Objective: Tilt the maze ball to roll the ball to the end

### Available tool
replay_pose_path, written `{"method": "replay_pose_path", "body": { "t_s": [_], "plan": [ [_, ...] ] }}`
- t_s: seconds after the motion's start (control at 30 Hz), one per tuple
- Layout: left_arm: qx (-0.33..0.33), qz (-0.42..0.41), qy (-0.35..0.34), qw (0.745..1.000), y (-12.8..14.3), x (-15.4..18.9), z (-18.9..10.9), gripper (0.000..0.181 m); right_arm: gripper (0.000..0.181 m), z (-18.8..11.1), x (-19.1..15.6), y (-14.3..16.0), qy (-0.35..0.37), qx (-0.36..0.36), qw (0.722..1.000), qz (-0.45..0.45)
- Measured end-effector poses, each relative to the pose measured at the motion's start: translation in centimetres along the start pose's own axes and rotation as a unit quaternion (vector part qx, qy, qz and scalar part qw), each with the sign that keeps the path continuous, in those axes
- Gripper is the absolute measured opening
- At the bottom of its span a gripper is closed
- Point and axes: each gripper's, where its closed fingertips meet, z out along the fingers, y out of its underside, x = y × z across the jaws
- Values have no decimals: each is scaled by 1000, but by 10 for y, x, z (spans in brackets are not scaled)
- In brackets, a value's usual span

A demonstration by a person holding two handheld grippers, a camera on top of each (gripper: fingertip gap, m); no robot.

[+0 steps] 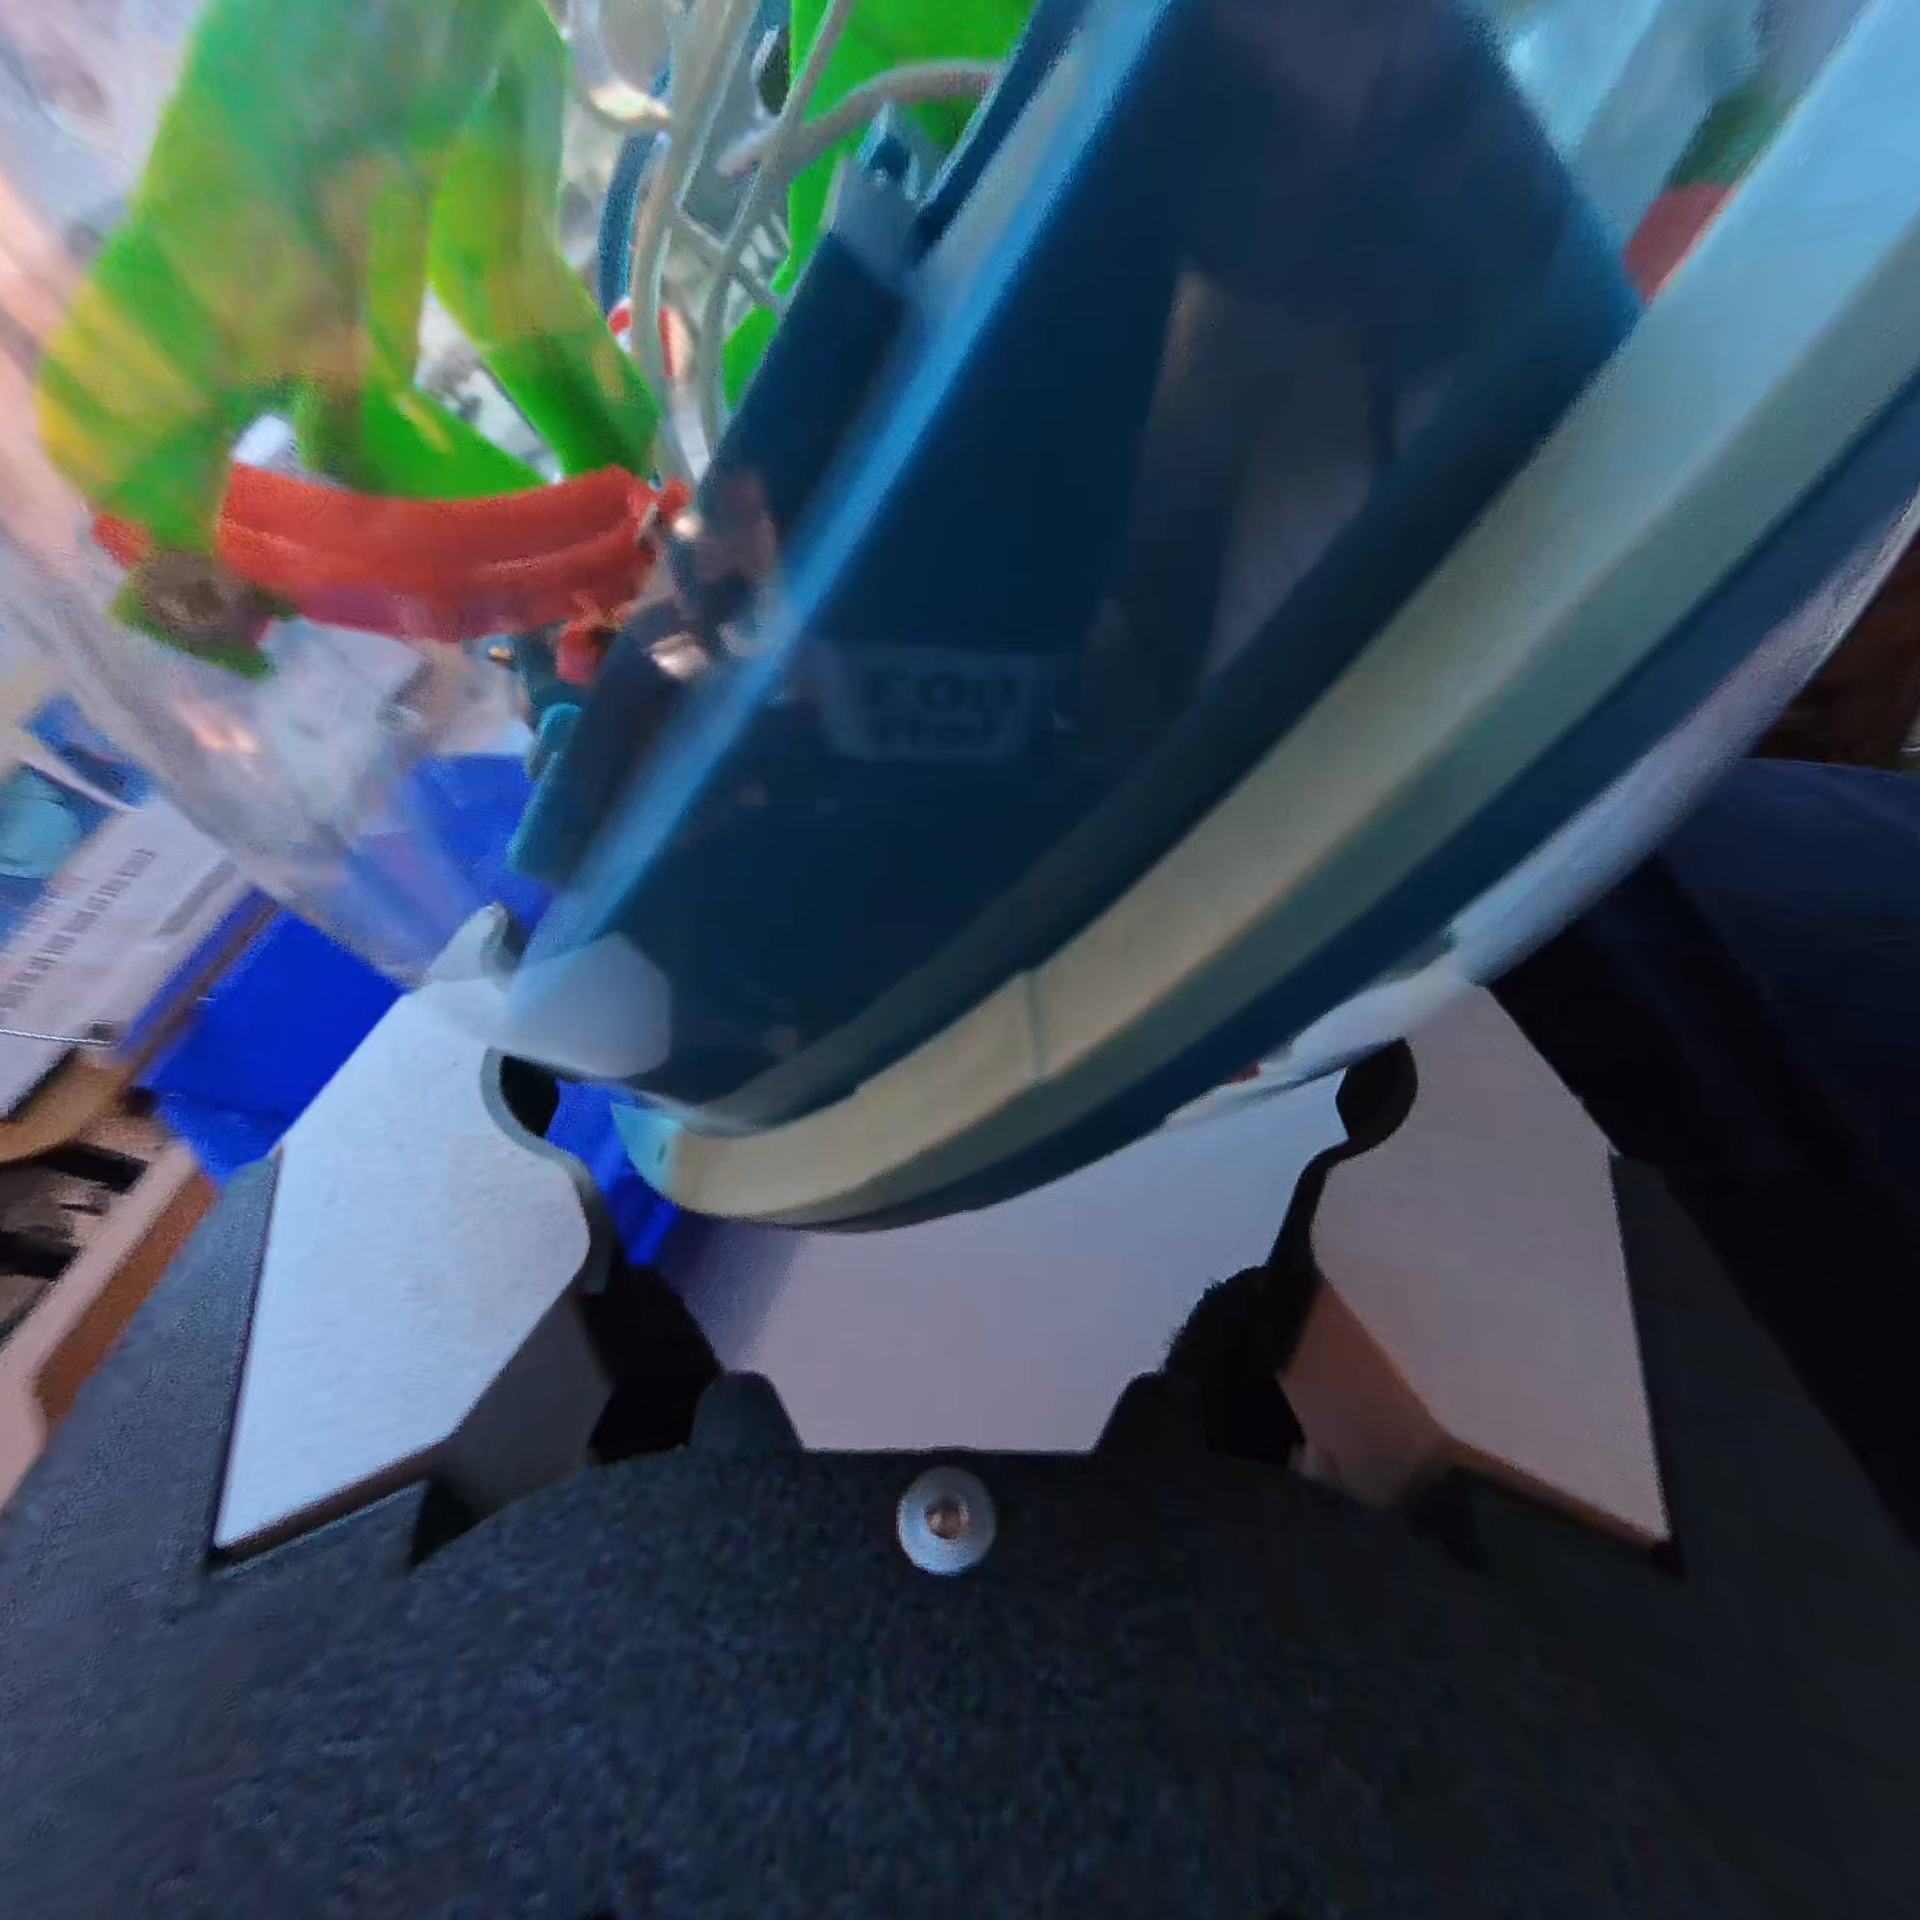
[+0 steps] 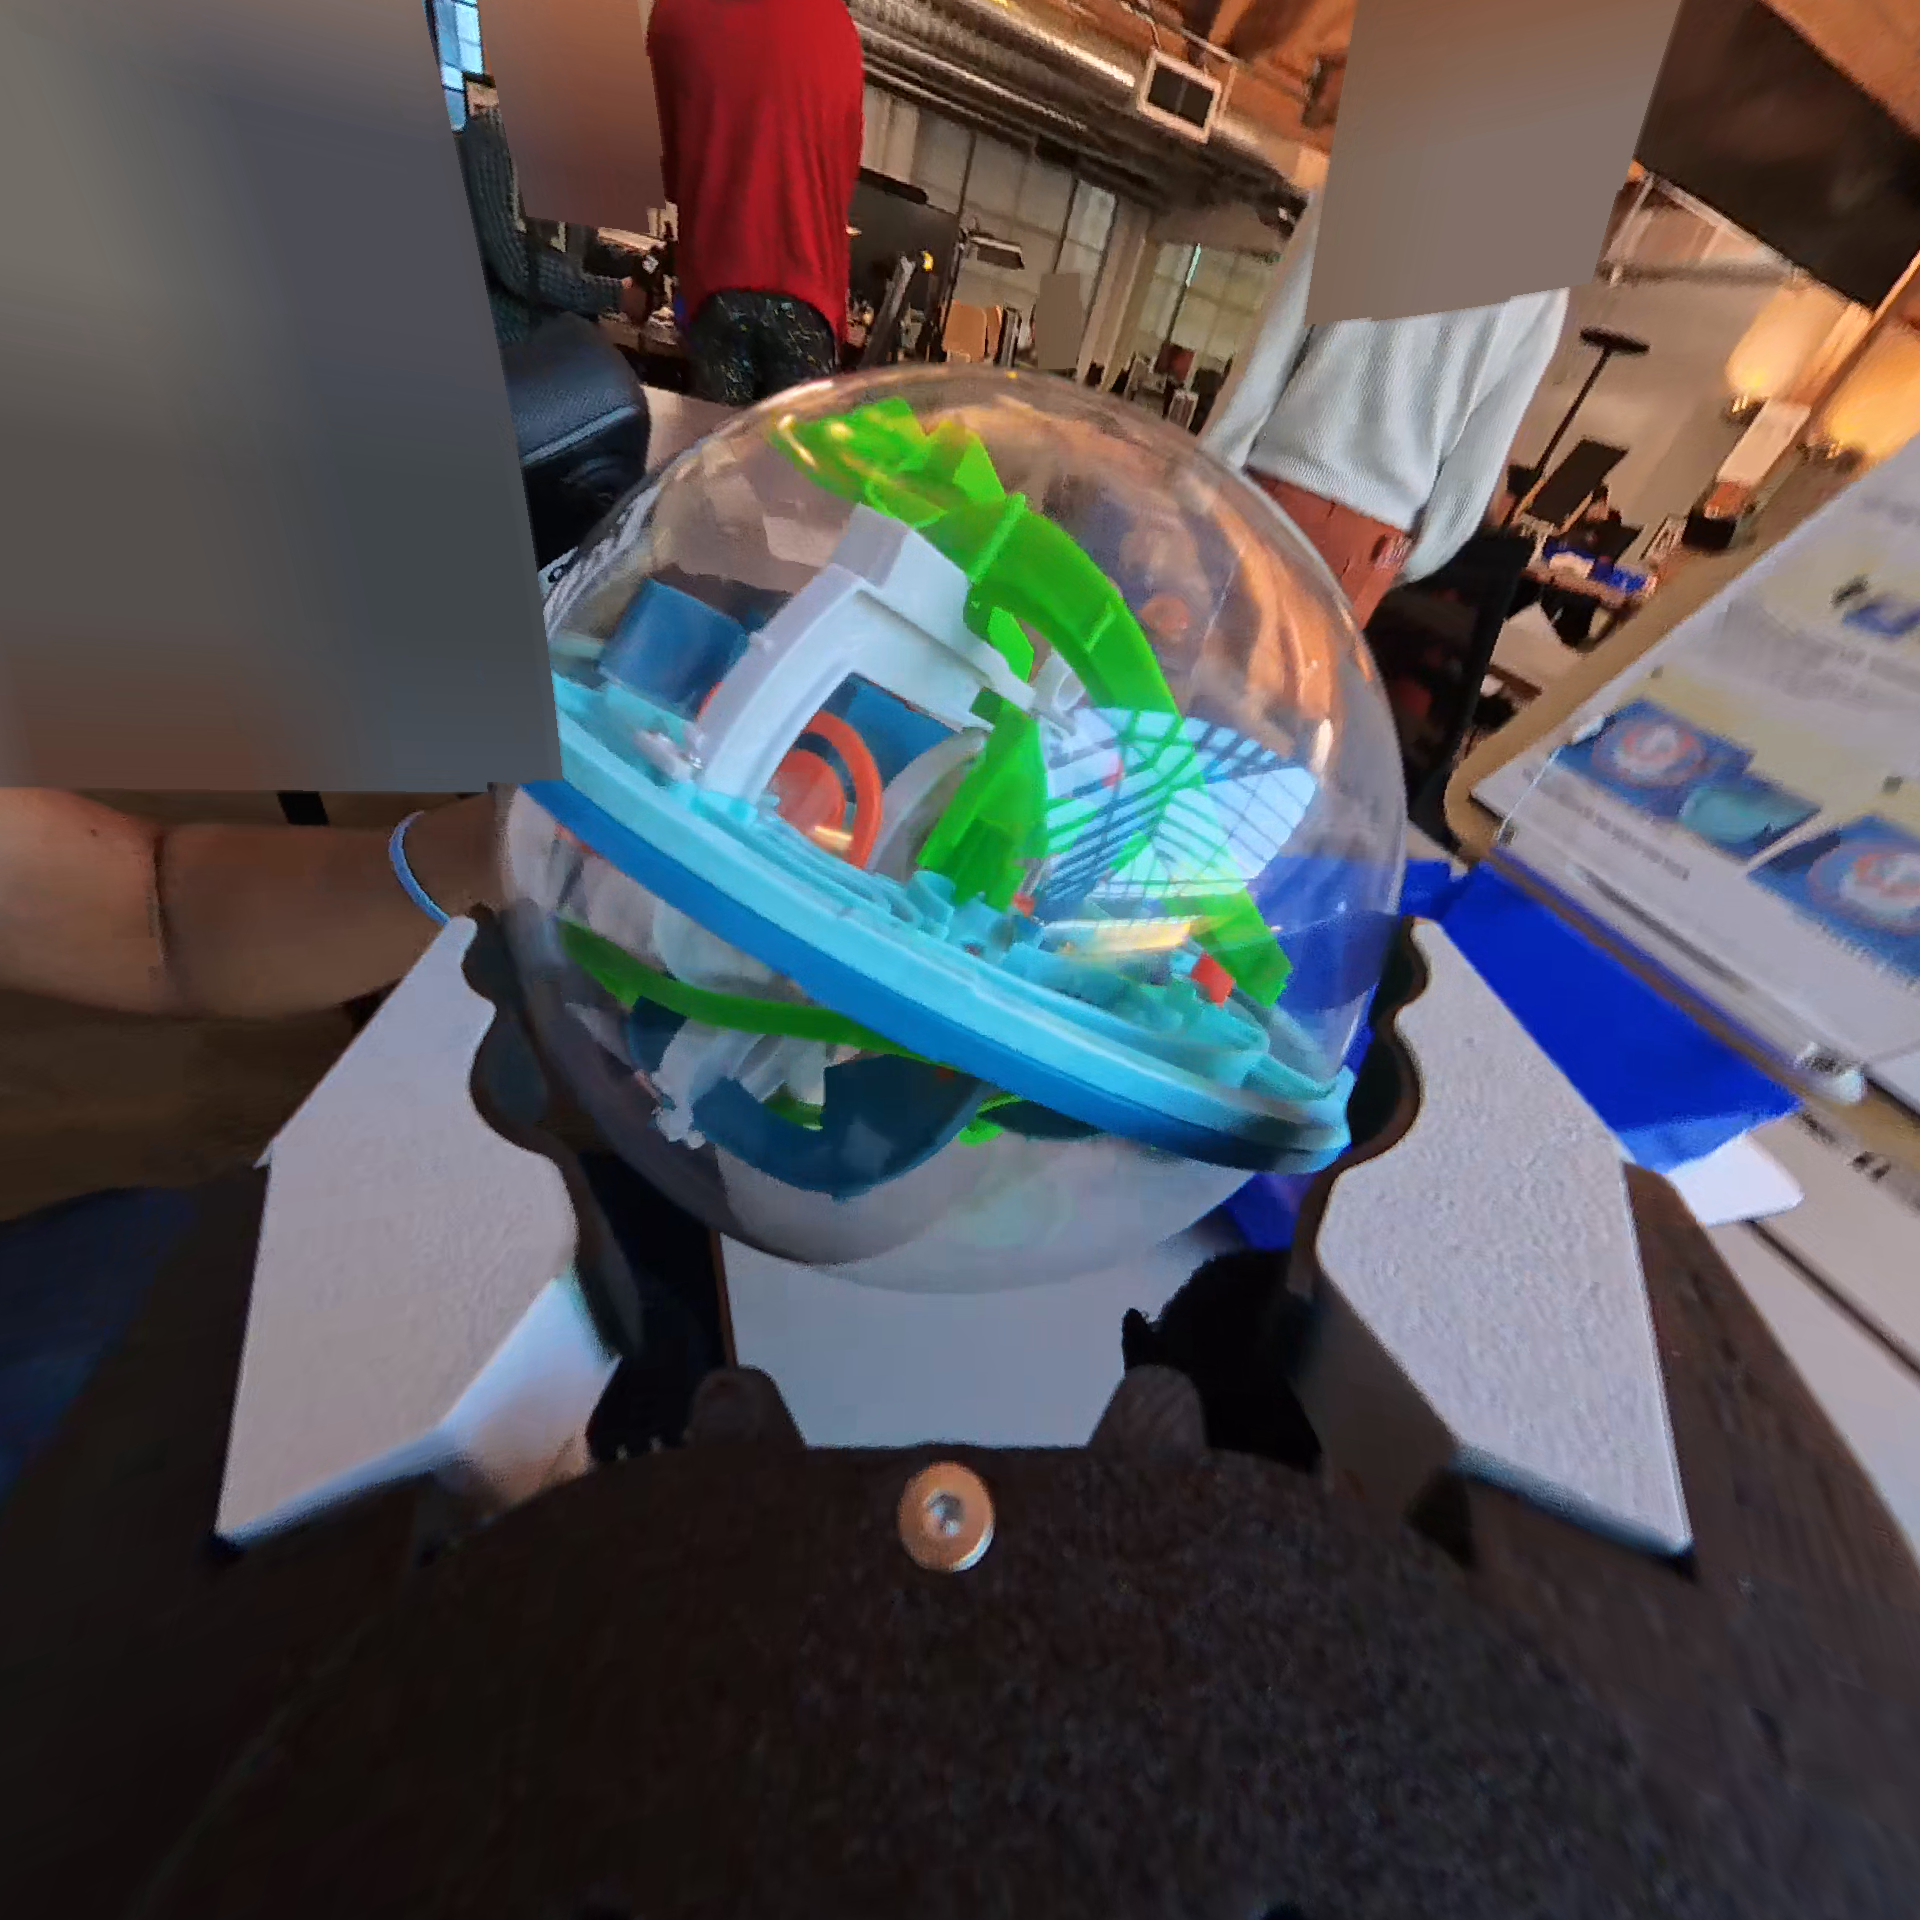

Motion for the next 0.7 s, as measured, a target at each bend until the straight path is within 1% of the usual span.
{"method": "replay_pose_path", "body": {
  "t_s": [0.03,0.23,0.37,0.5,0.7],
  "plan": [
    [1,14,-13,1000,-7,-4,-6,152,155,-1,-3,-8,-2,3,1000,-16],
    [2,89,-81,993,-52,-19,-43,152,156,-10,-19,-57,-10,28,995,-92],
    [-3,120,-108,987,-76,-21,-62,151,155,-18,-29,-82,-11,40,992,-122],
    [-9,142,-130,981,-93,-20,-78,151,155,-25,-39,-99,-15,57,988,-143],
    [-34,190,-166,967,-110,-20,-97,151,155,-31,-50,-112,-18,81,981,-173]
  ]
}}
